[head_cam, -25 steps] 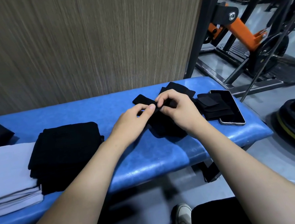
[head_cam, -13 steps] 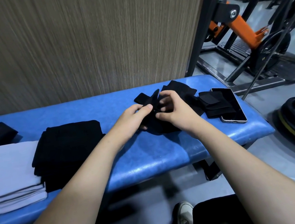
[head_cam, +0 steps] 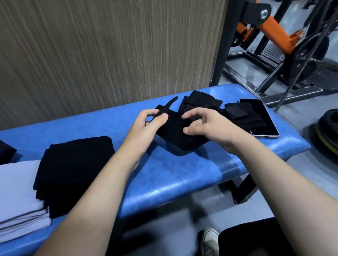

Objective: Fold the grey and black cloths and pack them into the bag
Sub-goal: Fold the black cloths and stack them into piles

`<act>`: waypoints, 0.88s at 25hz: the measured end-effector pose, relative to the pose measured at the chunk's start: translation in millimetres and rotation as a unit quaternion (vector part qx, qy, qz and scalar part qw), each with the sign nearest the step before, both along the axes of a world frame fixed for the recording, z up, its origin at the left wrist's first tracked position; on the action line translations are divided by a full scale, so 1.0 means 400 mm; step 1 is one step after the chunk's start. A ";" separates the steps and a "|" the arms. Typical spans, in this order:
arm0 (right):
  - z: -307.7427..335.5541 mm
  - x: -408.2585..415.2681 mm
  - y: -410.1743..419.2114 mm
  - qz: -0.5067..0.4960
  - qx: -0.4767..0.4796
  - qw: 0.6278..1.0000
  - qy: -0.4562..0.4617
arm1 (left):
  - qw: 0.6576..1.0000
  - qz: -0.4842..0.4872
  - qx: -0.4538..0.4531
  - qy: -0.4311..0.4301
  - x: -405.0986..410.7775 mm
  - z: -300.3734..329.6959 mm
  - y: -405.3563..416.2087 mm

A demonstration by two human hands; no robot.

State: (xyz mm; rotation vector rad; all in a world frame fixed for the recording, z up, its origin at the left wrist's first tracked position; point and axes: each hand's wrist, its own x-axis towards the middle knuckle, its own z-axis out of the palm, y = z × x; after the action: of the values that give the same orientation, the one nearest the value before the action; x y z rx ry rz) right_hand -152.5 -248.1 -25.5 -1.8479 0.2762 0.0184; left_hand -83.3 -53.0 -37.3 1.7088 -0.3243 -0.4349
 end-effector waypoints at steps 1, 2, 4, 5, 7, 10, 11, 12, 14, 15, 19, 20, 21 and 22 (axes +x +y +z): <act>0.001 -0.001 0.000 -0.004 0.014 1.000 -0.003 | 1.000 -0.004 0.002 -0.001 -0.001 -0.002 0.000; 0.002 -0.001 0.001 -0.005 0.031 1.000 -0.004 | 1.000 -0.005 0.003 -0.003 -0.001 -0.004 0.001; -0.001 -0.001 0.001 -0.003 0.054 0.999 -0.004 | 1.000 -0.007 0.002 -0.007 -0.003 -0.004 0.001; -0.002 0.000 -0.002 -0.003 0.058 0.998 -0.004 | 1.000 -0.006 0.001 -0.009 -0.004 -0.004 0.000; -0.004 0.000 -0.009 0.002 0.061 0.998 -0.003 | 1.000 0.009 -0.003 -0.017 -0.007 -0.001 -0.002; -0.008 0.000 -0.013 0.040 0.078 0.996 0.003 | 0.999 0.032 -0.013 -0.026 -0.003 -0.003 -0.001; -0.010 -0.001 -0.012 0.060 0.079 0.995 0.006 | 0.999 0.038 -0.011 -0.033 -0.001 -0.004 0.000; -0.011 -0.002 -0.008 0.080 0.070 0.994 0.010 | 0.998 0.040 -0.006 -0.042 0.003 -0.007 0.001; -0.012 -0.004 -0.001 0.110 0.050 0.992 0.024 | 0.998 0.032 -0.002 -0.051 0.005 -0.009 0.001; -0.012 -0.005 0.000 0.118 0.050 0.991 0.035 | 0.998 0.031 -0.006 -0.051 0.005 -0.011 0.001; -0.009 -0.008 -0.003 0.123 0.048 0.989 0.063 | 0.996 0.069 -0.004 -0.063 0.016 -0.015 0.000; -0.009 -0.009 -0.004 0.115 0.056 0.990 0.064 | 0.995 0.076 -0.006 -0.064 0.020 -0.018 0.000; -0.009 -0.009 -0.006 0.105 0.065 0.990 0.063 | 0.995 0.080 -0.008 -0.064 0.022 -0.020 0.000; -0.009 -0.009 -0.008 0.097 0.075 0.991 0.061 | 0.995 0.081 -0.009 -0.061 0.023 -0.021 0.000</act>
State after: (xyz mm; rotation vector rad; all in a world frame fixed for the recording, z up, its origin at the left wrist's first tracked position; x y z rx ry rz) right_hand -156.1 -251.4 -29.2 -1.7207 0.1736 0.2811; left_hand -74.3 -52.8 -45.6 1.7330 -0.2740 -0.2087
